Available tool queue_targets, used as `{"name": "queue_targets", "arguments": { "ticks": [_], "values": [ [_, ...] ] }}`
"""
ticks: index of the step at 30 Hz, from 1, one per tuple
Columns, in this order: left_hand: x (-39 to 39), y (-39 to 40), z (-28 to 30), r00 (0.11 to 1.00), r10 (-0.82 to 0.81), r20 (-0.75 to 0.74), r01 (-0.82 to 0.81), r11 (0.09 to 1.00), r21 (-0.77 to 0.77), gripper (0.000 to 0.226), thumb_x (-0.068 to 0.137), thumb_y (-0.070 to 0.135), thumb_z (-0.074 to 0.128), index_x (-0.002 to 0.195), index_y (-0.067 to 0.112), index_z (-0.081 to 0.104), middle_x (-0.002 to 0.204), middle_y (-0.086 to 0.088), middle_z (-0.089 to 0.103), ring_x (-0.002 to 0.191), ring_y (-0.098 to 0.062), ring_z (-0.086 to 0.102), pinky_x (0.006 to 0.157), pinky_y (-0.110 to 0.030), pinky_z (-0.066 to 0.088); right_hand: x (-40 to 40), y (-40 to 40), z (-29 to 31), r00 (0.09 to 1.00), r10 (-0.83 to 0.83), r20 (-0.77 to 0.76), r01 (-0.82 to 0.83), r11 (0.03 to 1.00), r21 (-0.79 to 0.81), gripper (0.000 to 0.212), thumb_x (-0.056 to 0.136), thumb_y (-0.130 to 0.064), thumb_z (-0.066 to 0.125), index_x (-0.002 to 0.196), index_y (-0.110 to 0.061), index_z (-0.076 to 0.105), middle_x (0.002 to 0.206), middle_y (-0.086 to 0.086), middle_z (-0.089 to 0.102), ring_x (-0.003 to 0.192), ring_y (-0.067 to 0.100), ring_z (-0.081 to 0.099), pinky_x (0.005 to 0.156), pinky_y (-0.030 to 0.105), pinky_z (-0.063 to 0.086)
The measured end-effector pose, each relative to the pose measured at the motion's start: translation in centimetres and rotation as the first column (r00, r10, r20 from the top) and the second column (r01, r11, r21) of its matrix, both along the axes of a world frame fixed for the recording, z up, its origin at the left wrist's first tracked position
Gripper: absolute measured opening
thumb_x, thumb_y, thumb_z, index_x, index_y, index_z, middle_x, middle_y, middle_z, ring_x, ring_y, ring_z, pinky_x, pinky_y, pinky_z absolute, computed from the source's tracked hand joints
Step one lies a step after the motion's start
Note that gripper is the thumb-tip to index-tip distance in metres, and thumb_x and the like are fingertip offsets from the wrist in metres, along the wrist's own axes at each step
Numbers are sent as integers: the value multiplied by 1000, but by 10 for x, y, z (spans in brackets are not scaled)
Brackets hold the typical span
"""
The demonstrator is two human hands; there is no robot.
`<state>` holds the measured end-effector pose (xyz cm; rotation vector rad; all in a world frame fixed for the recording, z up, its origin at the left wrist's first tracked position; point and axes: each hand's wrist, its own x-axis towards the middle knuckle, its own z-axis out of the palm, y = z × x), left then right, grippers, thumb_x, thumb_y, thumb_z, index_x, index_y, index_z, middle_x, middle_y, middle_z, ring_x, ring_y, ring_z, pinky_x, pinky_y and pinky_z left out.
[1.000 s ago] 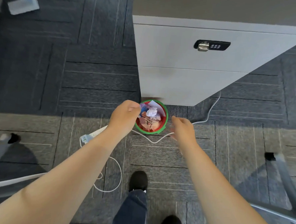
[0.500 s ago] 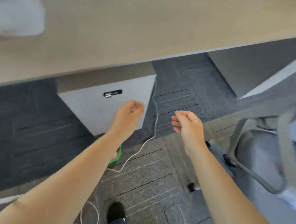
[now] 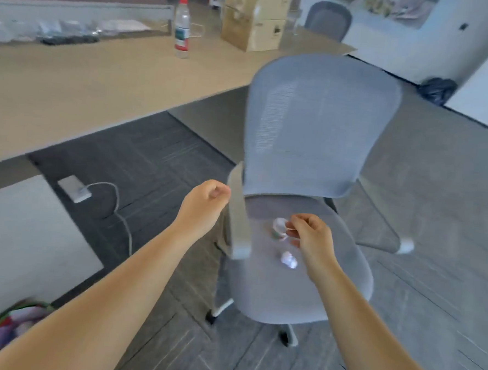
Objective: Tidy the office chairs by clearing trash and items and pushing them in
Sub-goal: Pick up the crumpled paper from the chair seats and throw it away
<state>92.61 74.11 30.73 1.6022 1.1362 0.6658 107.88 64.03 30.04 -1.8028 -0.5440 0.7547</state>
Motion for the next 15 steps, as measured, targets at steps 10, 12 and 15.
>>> {"name": "queue_targets", "arguments": {
  "ticks": [10,12,15],
  "values": [
    [151,-60,-39,963,-205,-178,192,978,-85,13,90,23,48,97,19,58,96,1,54,97,-19,52,79,-26,34,142,-90,-37,977,-212,-30,207,972,-108,15,88,-12,51,74,-15,57,73,-1,58,75,17,54,74,33,44],
    [173,-60,-59,940,-246,-235,226,968,-112,15,89,21,49,101,18,58,104,-1,57,102,-19,52,76,-21,31,156,-91,-56,970,-234,-61,225,966,-126,9,89,-10,49,84,-10,57,74,0,57,71,13,53,66,27,43],
    [208,-52,-101,912,-298,-282,253,949,-185,27,88,16,51,113,8,57,122,-9,59,113,-23,54,74,-18,30,179,-85,-90,962,-257,-93,241,958,-154,9,89,-9,48,88,-7,57,74,-1,56,68,11,52,62,24,42]
  ]
}}
